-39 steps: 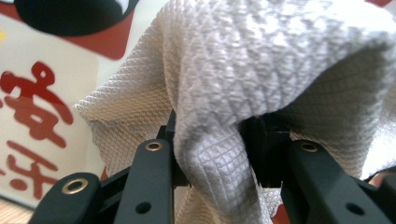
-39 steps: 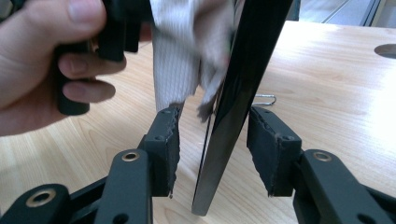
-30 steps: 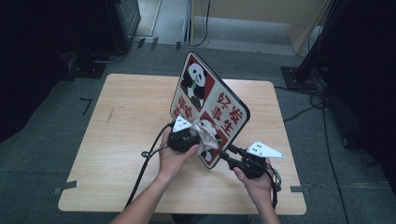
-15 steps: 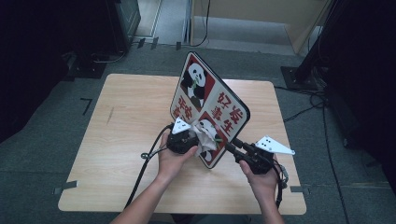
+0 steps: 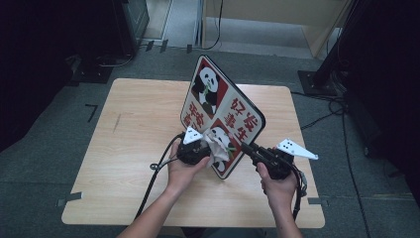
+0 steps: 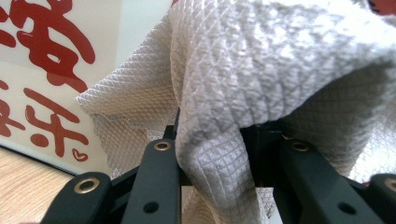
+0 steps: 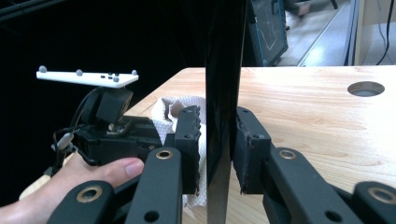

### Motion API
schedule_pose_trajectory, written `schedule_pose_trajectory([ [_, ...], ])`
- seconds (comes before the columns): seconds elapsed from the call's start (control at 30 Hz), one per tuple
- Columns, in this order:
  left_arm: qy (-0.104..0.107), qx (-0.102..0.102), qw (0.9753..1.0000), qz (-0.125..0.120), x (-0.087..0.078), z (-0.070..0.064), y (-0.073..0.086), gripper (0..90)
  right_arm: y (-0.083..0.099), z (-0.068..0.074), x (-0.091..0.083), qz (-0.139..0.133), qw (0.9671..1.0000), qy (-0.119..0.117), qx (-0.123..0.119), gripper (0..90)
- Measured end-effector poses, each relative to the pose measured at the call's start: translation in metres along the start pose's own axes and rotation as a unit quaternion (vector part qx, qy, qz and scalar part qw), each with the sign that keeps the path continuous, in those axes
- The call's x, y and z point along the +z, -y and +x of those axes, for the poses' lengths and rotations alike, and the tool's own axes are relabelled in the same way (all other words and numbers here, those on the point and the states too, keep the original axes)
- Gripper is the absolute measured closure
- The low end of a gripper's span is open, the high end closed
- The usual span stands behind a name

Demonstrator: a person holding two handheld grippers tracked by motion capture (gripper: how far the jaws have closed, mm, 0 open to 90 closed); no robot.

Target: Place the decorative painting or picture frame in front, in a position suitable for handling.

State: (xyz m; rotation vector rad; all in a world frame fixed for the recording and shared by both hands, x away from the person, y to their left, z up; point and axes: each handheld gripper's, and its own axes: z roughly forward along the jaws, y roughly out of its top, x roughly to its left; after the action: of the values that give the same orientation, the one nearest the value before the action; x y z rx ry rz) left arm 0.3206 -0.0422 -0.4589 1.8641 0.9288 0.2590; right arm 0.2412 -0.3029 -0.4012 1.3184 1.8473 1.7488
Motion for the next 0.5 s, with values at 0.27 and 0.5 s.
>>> schedule_pose_trajectory([
  [0.27, -0.009, 0.007, 0.9999, -0.006, -0.001, 0.0, -0.007, 71.1, -0.003, 0.004, 0.001, 0.0, 0.9998, 0.019, -0.008, 79.5],
  [0.5, -0.012, 0.006, 0.9993, -0.036, -0.005, -0.005, -0.027, 75.6, -0.004, 0.005, 0.002, 0.002, 0.9997, 0.023, -0.009, 79.7],
])
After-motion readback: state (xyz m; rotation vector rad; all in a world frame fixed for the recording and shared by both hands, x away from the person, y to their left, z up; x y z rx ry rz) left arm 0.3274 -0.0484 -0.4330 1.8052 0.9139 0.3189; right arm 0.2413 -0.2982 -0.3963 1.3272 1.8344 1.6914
